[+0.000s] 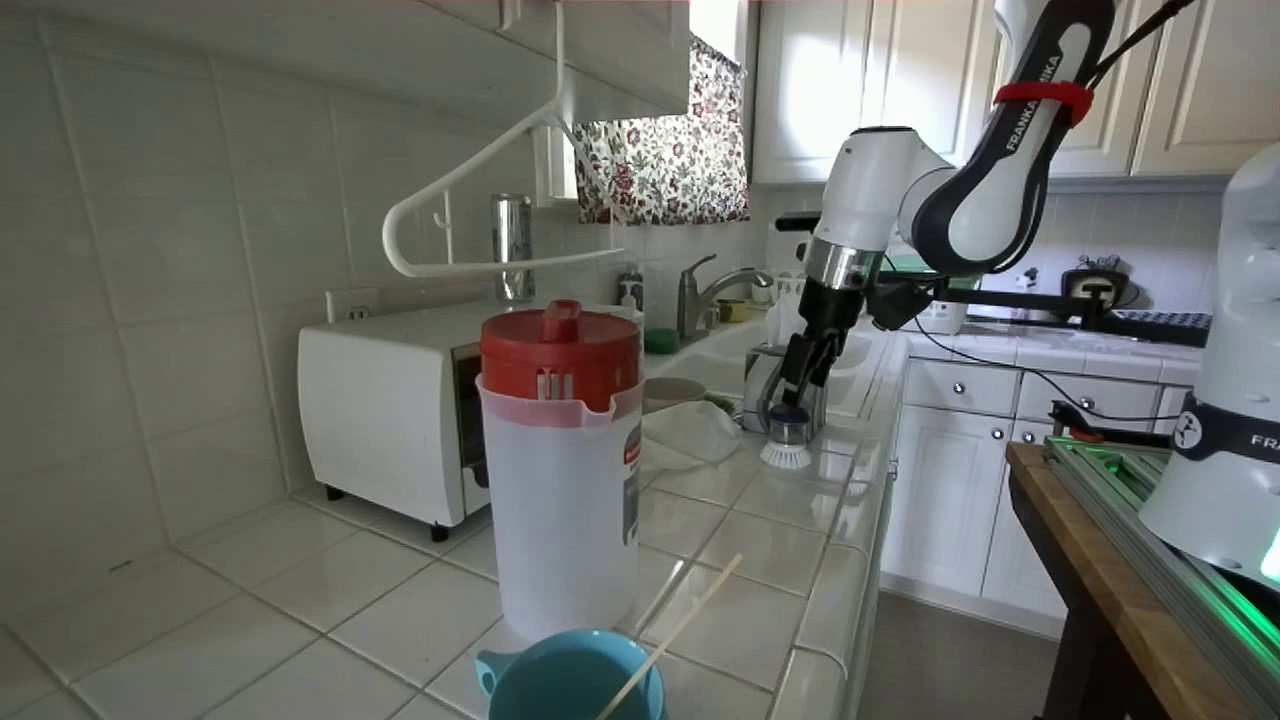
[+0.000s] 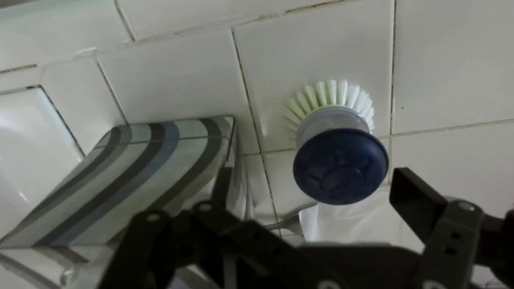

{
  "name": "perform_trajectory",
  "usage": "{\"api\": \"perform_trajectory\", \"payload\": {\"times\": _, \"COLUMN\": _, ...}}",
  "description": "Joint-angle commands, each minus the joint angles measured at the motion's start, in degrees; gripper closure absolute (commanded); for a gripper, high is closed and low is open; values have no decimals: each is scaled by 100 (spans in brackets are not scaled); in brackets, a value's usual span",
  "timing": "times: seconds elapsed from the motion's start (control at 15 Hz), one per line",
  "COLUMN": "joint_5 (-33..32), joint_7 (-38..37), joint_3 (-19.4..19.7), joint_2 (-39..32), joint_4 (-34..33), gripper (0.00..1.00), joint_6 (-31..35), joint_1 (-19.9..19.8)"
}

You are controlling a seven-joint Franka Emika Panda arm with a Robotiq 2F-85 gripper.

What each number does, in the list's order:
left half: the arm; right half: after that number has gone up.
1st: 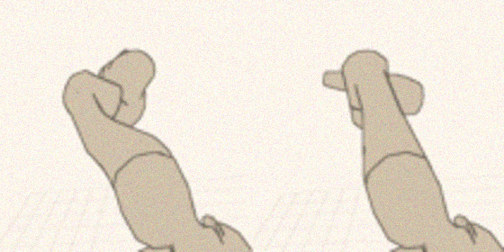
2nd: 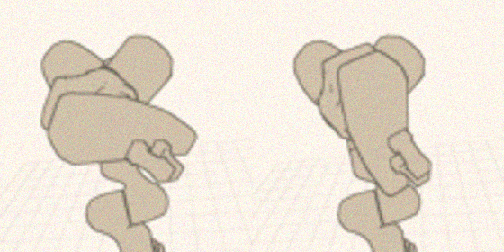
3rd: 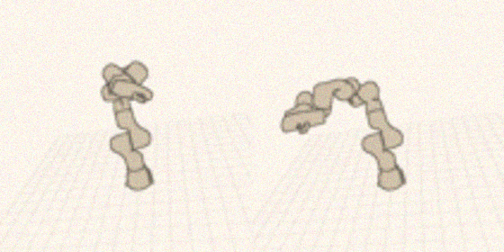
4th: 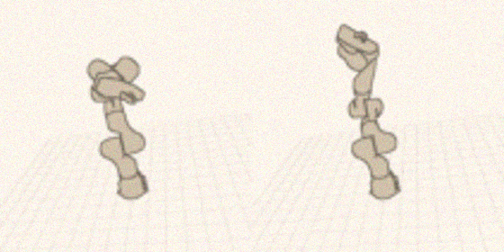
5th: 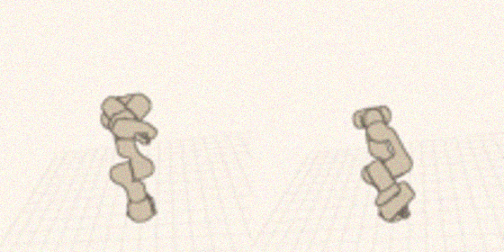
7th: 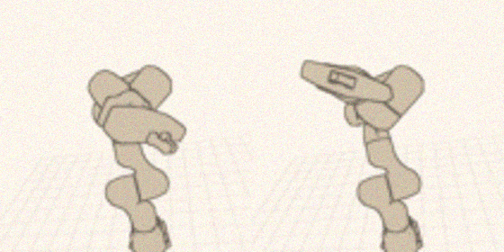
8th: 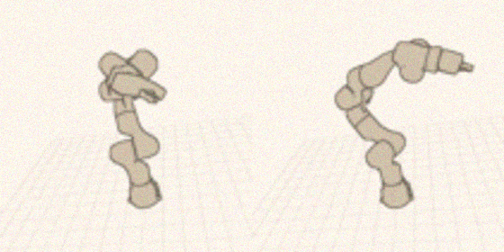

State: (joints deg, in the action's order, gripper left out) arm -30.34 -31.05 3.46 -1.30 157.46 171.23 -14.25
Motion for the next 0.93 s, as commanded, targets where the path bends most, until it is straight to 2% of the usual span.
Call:
{"api": "perform_trajectory", "payload": {"times": 0.0, "joint_5": -464, "joint_7": -406, "joint_3": 113, "joint_2": -157, "joint_4": 0, "gripper": 0, "joint_6": 416, "joint_1": -29}}
{"api": "perform_trajectory", "payload": {"times": 0.87, "joint_5": -674, "joint_7": -700, "joint_3": 373, "joint_2": -632, "joint_4": -111, "gripper": 0, "joint_6": 1062, "joint_1": 129}}
